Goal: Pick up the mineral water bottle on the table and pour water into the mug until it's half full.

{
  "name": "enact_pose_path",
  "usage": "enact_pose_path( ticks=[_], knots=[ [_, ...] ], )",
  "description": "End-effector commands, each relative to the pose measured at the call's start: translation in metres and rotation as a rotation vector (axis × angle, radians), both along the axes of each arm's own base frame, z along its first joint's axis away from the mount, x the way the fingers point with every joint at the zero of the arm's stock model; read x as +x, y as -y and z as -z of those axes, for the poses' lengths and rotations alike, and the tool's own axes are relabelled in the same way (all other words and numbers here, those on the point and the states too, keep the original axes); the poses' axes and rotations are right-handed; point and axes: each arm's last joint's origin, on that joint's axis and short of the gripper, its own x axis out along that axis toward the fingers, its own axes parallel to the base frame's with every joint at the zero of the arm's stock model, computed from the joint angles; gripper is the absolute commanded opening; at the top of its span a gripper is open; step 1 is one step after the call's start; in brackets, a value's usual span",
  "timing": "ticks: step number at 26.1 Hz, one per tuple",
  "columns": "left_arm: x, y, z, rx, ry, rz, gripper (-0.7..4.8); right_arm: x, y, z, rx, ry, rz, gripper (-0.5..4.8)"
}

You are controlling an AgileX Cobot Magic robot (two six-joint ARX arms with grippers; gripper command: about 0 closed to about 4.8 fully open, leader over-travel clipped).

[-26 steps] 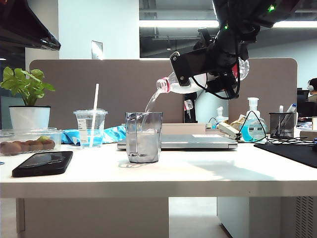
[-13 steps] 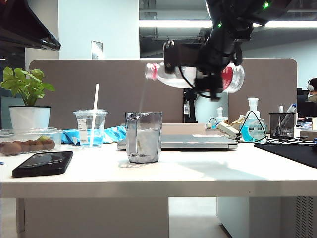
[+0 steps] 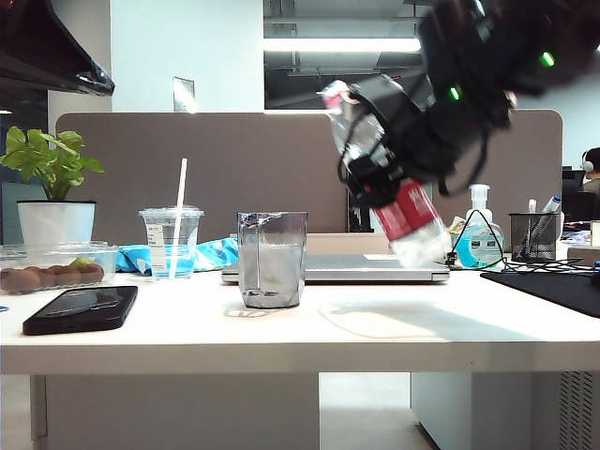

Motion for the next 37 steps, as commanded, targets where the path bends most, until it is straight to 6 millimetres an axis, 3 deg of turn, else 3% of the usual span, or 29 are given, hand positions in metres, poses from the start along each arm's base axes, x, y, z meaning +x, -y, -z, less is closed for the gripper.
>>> enact_pose_path(
  ticks=[1, 6, 12, 14, 17, 19, 26, 32, 33, 36, 37],
  knots=[
    [-0.001, 0.000, -0.001, 0.003, -0.003, 0.005, -0.05, -0.004, -0.001, 0.014, 0.179, 0.050, -0.004, 3.14],
    [-0.001, 0.000, 0.000, 0.005, -0.008, 0.005, -0.05, -0.005, -0.001, 0.049, 0.404, 0.048, -0.002, 3.14],
    [-0.001, 0.000, 0.003, 0.017, -0.032, 0.006, -0.05, -0.003, -0.003, 0.069, 0.498, 0.057, 0.008, 3.14],
    [-0.002, -0.001, 0.003, 0.037, -0.022, 0.013, -0.05, -0.003, -0.002, 0.070, 0.498, 0.058, 0.007, 3.19],
    [-0.001, 0.000, 0.003, 0.046, -0.009, 0.017, -0.05, -0.004, -0.002, 0.070, 0.498, 0.057, 0.006, 4.41],
    [-0.001, 0.000, 0.002, 0.042, 0.001, 0.017, -0.05, -0.004, -0.003, 0.069, 0.499, 0.059, 0.004, 4.79],
    [-0.003, -0.001, -0.005, 0.023, 0.051, 0.016, -0.05, -0.021, 0.003, 0.060, 0.453, 0.080, -0.007, 4.79],
    [-0.019, -0.008, -0.018, -0.012, 0.141, 0.012, -0.05, -0.061, 0.020, 0.045, 0.445, 0.089, -0.003, 4.79],
    [-0.022, -0.009, -0.019, -0.015, 0.149, 0.010, -0.05, -0.068, 0.022, 0.041, 0.448, 0.094, -0.006, 4.44],
    [-0.030, -0.013, -0.024, -0.023, 0.185, -0.014, -0.05, -0.092, 0.032, 0.028, 0.464, 0.114, -0.010, 1.90],
    [-0.035, -0.015, -0.027, -0.033, 0.207, -0.013, -0.05, -0.108, 0.039, 0.019, 0.465, 0.117, -0.010, 0.49]
  ],
)
